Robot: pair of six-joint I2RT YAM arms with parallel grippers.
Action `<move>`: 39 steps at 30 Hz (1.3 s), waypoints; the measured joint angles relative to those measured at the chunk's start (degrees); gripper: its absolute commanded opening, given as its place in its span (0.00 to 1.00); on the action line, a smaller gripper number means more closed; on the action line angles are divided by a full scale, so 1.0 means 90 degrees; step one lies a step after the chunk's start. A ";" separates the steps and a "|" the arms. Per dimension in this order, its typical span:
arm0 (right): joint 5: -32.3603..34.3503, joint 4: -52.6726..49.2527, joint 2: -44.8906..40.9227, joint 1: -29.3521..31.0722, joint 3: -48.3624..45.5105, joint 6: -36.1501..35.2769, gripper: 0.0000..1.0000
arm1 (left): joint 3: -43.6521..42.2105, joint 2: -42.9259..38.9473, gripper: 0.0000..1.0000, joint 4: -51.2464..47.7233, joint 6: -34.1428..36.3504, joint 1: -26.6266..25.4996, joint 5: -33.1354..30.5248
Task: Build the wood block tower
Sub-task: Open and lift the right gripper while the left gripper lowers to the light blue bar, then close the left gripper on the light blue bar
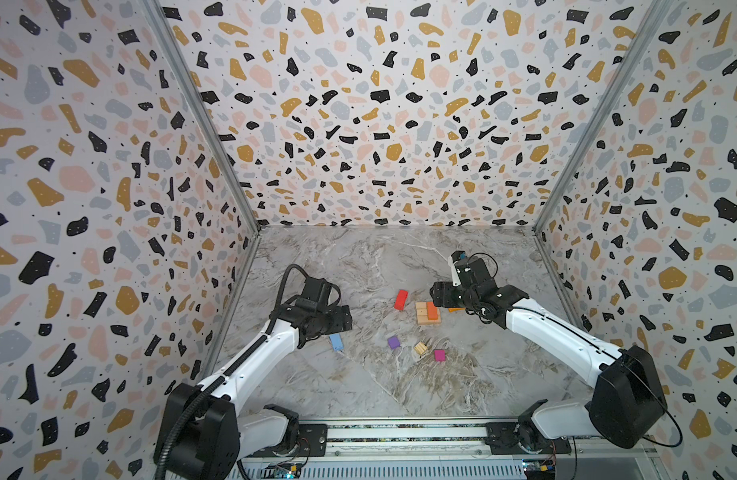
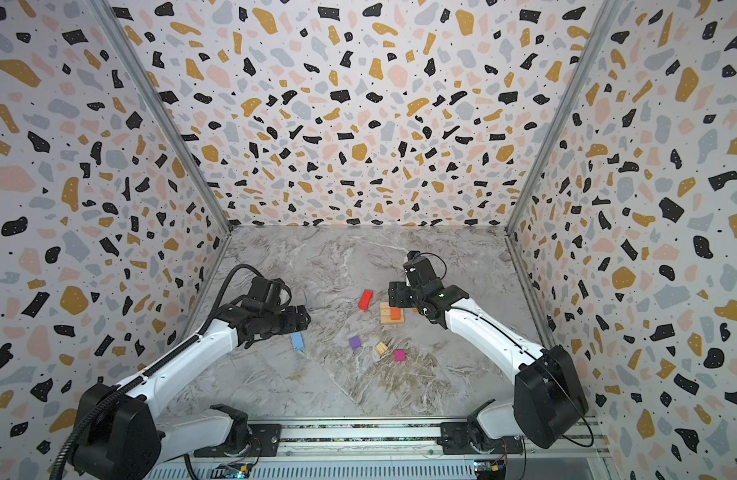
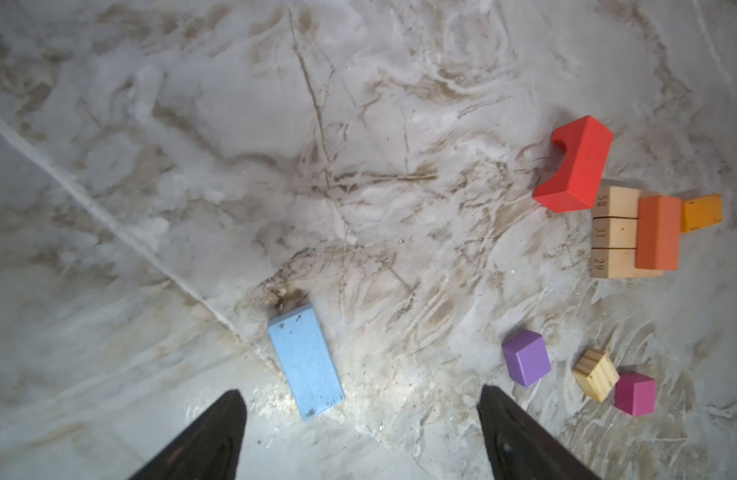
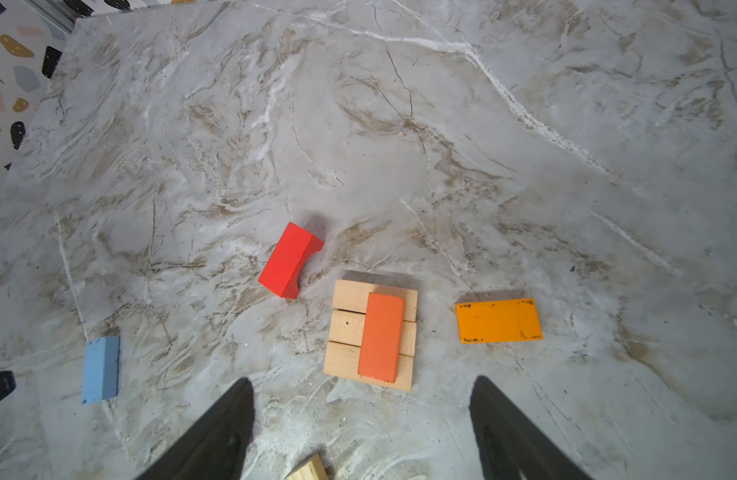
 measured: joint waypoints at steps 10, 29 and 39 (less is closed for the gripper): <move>-0.0454 0.0265 0.0002 -0.0134 -0.0328 -0.0027 0.81 | -0.0236 -0.0189 0.78 -0.0274 -0.0522 -0.0199 -0.0612; -0.0765 0.0505 0.0000 -0.0301 -0.0629 -0.0024 0.79 | -0.1389 0.0180 0.67 0.1205 -0.1887 -0.0423 -0.0702; -0.0838 0.0508 -0.0002 -0.0418 -0.0695 -0.0027 0.78 | -0.1392 0.0636 0.56 0.1576 -0.1994 -0.0522 -0.0833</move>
